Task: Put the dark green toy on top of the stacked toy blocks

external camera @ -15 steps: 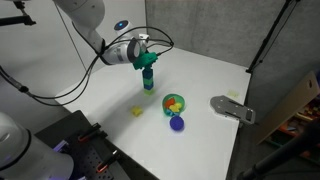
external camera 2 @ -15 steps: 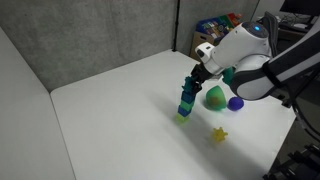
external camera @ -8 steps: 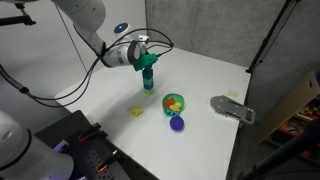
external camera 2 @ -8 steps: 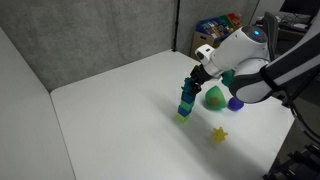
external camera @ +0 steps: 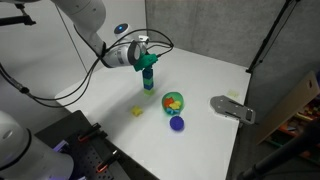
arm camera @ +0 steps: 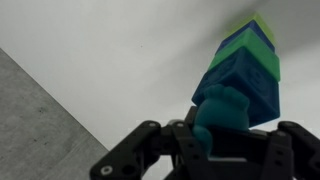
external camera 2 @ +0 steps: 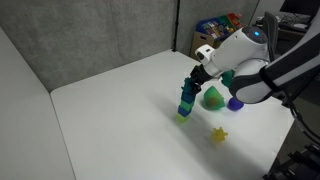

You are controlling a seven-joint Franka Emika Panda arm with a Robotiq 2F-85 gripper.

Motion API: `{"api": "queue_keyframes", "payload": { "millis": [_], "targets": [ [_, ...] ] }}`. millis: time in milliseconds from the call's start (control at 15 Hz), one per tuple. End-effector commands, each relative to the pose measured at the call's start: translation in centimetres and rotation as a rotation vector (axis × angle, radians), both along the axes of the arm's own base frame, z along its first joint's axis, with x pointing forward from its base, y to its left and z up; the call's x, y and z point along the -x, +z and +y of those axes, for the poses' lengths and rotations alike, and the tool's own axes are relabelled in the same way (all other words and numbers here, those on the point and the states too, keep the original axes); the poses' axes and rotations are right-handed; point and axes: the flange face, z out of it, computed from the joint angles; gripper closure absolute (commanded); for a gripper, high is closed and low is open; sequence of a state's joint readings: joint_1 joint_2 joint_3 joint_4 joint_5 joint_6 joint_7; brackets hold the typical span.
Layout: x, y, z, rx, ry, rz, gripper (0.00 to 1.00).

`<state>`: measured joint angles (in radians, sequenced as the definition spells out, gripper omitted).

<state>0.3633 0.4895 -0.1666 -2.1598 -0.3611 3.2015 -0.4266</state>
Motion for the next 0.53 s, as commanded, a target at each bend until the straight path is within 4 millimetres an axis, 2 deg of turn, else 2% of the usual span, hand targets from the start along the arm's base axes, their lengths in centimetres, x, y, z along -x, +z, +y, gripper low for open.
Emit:
{"api": "queue_keyframes", "payload": {
  "millis": [0, 67, 133, 200, 467],
  "targets": [
    [0.44, 0.46, -0.08, -0.019, -0.002, -0.008, 0.8],
    [0.47, 0.53, -0.04, -0.021, -0.001, -0.008, 0.72],
    [0.55, 0.64, 0.04, -0.025, 0.001, -0.007, 0.58],
    [0.6, 0.67, 0.09, -0.027, 0.002, -0.007, 0.54],
    [0.82, 1.03, 0.22, -0.047, 0.009, -0.003, 0.25]
  ]
}}
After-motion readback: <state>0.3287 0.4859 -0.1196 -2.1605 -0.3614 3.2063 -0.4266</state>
